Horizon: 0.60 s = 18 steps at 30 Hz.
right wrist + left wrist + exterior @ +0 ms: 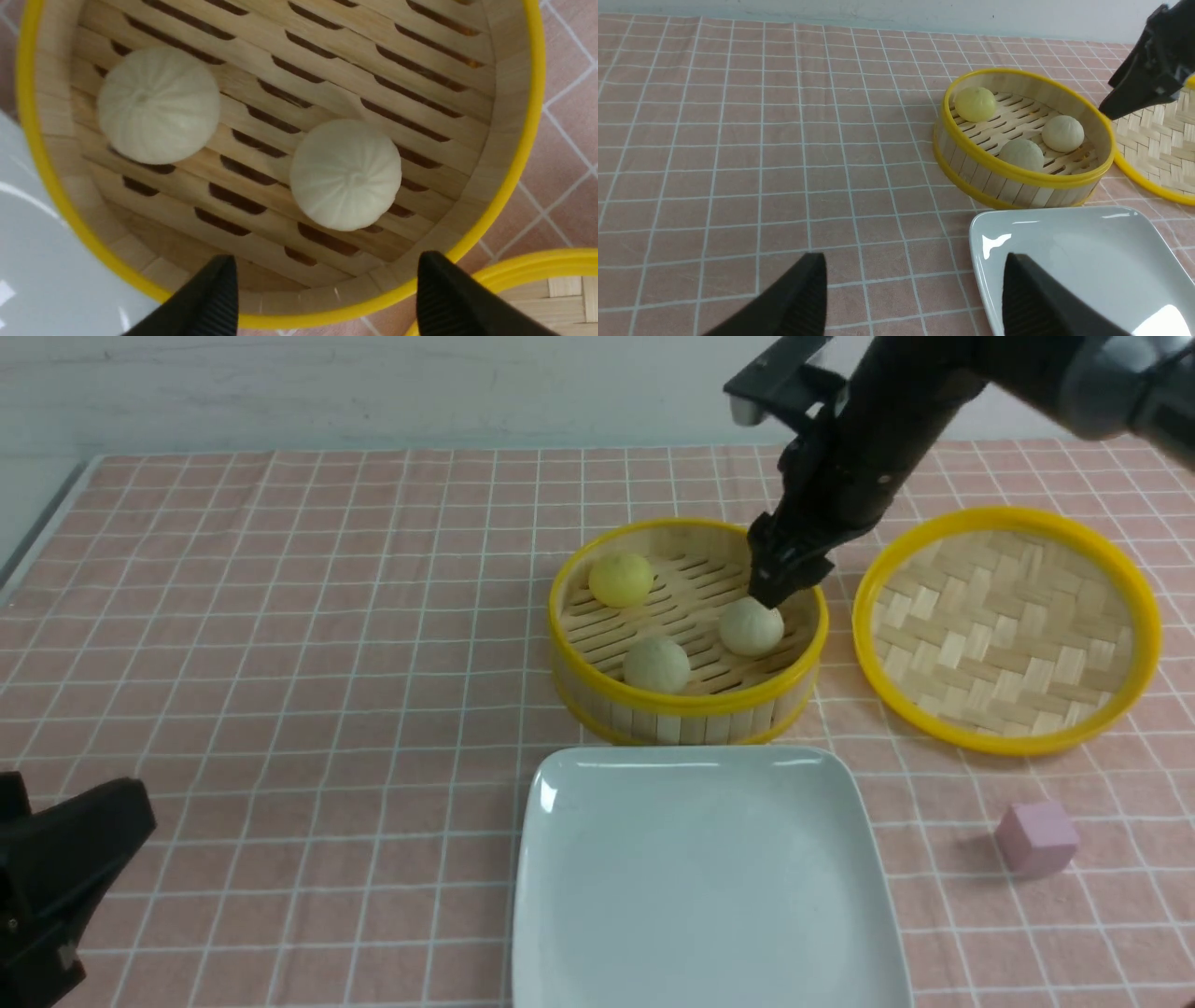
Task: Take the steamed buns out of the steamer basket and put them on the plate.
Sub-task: Use the right arm to grab the steamed stuffed bun that is closest to it
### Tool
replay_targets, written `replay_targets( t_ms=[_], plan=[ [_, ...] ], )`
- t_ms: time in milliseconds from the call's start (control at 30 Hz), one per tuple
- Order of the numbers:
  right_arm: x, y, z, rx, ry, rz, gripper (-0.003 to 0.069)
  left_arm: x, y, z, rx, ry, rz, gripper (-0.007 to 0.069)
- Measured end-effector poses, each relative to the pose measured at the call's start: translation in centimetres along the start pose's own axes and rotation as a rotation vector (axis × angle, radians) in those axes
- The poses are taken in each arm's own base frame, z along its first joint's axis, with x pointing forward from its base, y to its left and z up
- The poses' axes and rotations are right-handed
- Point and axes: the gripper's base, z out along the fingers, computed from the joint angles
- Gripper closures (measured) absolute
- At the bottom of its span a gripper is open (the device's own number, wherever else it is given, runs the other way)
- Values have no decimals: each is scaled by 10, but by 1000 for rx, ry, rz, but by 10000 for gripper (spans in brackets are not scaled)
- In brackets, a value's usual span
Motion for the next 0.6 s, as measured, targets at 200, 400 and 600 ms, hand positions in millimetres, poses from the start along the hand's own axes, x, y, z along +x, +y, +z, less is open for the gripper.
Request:
replay_targets(
  t_ms=[200, 400, 600],
  plan=[
    [-1, -7, 41, -4, 50, 3, 156, 0, 0, 0, 0, 1, 0, 118],
    [-1, -10, 59, -8, 60, 5, 174, 0, 0, 0, -1, 1, 0, 118],
    [-3, -10, 60, -3, 41, 5, 354, 0, 0, 0, -1, 1, 0, 118]
  ],
)
